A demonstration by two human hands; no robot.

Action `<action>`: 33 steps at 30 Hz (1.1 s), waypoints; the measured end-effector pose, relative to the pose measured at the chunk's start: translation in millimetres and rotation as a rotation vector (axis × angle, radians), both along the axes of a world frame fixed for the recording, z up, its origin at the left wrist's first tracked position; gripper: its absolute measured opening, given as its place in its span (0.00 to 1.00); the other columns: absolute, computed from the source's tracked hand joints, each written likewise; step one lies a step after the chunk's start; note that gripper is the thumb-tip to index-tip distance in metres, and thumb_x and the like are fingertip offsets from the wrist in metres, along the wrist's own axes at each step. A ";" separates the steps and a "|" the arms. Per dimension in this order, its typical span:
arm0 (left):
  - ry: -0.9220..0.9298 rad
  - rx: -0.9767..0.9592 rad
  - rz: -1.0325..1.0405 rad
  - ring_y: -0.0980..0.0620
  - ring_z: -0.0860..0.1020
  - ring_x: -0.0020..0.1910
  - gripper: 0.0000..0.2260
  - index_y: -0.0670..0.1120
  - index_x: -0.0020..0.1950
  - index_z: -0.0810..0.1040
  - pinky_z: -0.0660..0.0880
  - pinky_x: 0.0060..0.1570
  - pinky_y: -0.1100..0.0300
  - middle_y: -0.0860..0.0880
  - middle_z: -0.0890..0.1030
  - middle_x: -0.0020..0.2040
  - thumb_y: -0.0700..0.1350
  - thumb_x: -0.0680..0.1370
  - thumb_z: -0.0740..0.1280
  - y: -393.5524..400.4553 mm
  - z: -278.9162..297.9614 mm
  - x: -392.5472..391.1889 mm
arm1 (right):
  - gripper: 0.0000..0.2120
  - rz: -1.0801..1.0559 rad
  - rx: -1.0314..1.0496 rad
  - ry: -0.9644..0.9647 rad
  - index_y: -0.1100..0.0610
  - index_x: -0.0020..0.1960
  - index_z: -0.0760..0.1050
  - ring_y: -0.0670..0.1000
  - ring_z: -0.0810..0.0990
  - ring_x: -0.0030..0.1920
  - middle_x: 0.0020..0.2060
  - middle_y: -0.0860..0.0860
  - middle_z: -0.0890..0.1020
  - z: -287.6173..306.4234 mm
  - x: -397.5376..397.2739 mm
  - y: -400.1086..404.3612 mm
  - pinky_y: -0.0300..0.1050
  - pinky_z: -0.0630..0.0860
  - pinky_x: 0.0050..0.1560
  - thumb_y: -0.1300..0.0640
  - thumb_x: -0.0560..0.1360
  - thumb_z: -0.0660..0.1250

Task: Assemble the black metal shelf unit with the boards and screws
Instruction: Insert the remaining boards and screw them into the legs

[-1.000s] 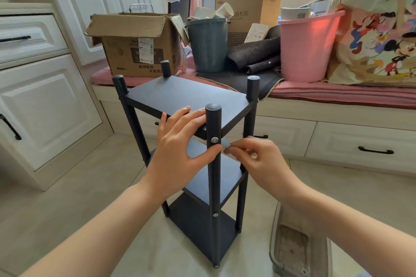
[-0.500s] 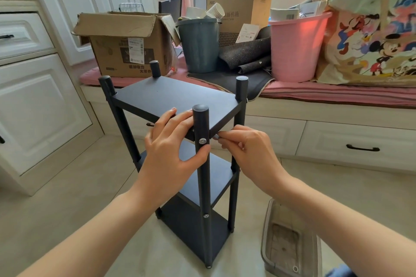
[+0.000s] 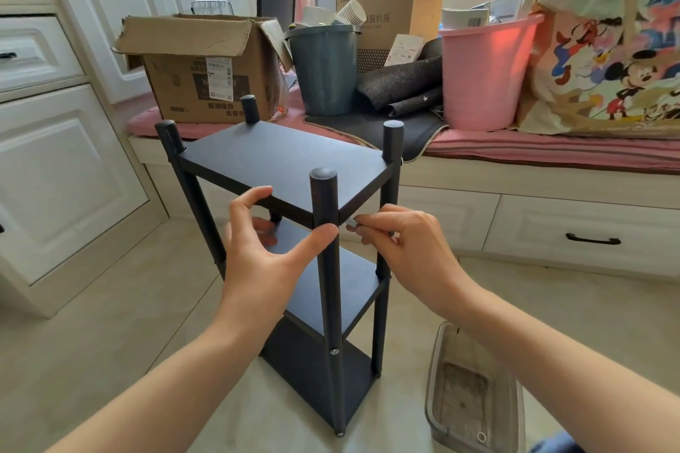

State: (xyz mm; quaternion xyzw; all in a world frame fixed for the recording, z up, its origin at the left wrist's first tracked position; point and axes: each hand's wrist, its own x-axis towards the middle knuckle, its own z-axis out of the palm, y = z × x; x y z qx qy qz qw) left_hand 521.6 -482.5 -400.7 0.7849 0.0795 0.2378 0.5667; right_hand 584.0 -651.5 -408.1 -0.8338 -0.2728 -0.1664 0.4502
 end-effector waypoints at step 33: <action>-0.025 -0.350 -0.279 0.46 0.85 0.51 0.27 0.53 0.61 0.77 0.81 0.54 0.61 0.47 0.86 0.50 0.48 0.63 0.77 8.5 5.5 9.2 | 0.10 -0.031 0.038 -0.076 0.59 0.55 0.84 0.49 0.85 0.46 0.45 0.53 0.86 -19.1 1.3 18.0 0.38 0.80 0.54 0.59 0.76 0.70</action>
